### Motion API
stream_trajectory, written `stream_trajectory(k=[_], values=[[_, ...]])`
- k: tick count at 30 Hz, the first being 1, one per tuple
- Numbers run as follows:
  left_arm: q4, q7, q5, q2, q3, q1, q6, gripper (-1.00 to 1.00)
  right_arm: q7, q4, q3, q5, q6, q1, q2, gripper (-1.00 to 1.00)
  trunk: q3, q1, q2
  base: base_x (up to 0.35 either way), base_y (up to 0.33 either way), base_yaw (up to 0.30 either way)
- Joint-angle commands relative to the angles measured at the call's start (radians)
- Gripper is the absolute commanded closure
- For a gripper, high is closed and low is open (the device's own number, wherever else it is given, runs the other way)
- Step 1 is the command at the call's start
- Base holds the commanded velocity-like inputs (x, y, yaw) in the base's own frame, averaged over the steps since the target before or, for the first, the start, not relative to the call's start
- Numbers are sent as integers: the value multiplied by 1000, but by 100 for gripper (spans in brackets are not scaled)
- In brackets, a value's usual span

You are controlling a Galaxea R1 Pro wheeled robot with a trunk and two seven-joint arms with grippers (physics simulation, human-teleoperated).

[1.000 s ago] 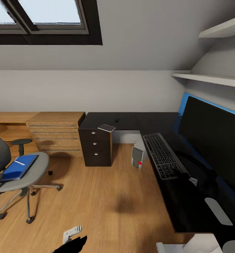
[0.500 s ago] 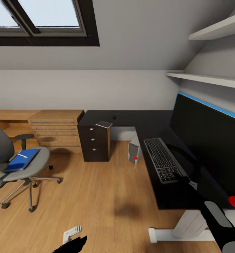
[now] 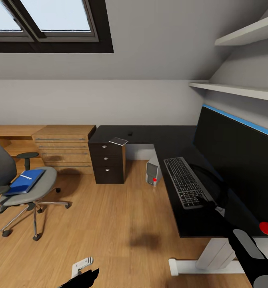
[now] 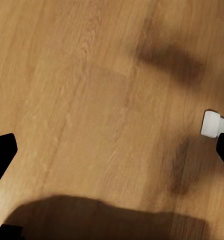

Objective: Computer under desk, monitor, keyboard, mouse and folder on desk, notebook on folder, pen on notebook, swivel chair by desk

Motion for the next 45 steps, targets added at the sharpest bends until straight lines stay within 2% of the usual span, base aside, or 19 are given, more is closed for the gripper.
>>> stream_trajectory(k=[1,14,30,45], values=[[-2,-7,4,-1,7,-1,9,-100,1,2,-2,-5,7,-1,0,100,-1,0,-1,0,0,0],[-2,-7,4,-1,7,-1,8,-100,-34,5,-2,-6,-38,-1,3,100,-1,0,-1,0,0,0],[-1,-7,4,-1,7,-1,8,-100,-120,6,-4,-9,-41,-1,3,100,-1,0,-1,0,0,0],[-1,-7,4,-1,8,-1,7,-100,-153,6,-5,-10,-41,-1,4,100,-1,0,-1,0,-28,0]])
